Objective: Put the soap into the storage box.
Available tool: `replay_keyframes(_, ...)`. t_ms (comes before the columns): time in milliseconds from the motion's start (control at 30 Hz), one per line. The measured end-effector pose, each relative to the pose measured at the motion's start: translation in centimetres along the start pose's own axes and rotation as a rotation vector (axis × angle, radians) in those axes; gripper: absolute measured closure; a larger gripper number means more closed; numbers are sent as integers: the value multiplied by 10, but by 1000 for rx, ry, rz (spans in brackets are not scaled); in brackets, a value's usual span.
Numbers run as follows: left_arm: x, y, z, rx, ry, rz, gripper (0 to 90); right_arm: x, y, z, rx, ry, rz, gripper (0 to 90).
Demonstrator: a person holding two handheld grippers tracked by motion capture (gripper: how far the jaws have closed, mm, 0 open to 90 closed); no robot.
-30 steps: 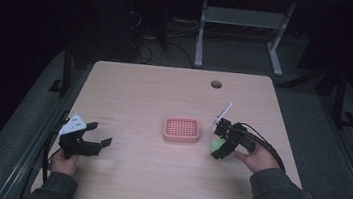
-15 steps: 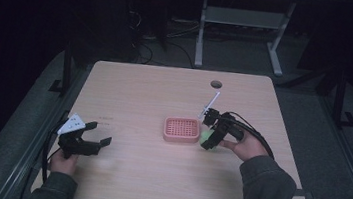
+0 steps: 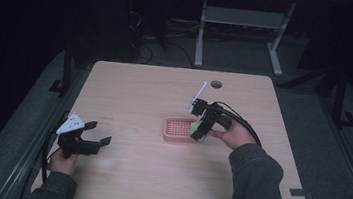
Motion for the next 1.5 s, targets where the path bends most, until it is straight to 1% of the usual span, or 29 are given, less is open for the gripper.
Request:
replay_keyframes(33,0,0,0,0,-1,-2,144,-2,0,1,-10,-2,2,261)
replay_keyframes(100,0,0,0,0,-1,-1,144,-5,-2,2,0,0,-3,261)
replay_keyframes(433,0,0,0,1,-1,0,144,-22,-4,7,-10,-3,-21,261)
replay_keyframes(533,0,0,0,2,-1,-1,144,-26,-5,9,-24,-13,-14,260)
replay_keyframes(767,0,0,-1,2,-2,-4,144,-32,-6,18,-39,-7,-10,260)
replay_keyframes(1033,-1,0,-1,3,-3,-4,144,-40,-7,28,-43,0,-16,260)
replay_keyframes(1100,-1,0,-1,3,-3,-5,144,-42,-8,32,-44,8,-12,260)
replay_keyframes(1133,-1,0,-1,3,-4,-4,144,-44,-8,33,-39,12,-17,260)
replay_keyframes(1333,-1,1,-1,4,-10,-4,144,-50,-8,33,-35,17,-29,260)
replay_keyframes(1500,-1,1,-1,5,-11,-6,144,-51,-10,37,-35,20,-22,260)
Point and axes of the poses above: each handheld gripper's, and its own axes: z roughly forward along the jaws, x roughly out of its underside, y roughly to its left, the point moved 10 cm from there along z, roughly forward along the jaws, and after that the axes turned 3 degrees about z, right-handed, at the moved point
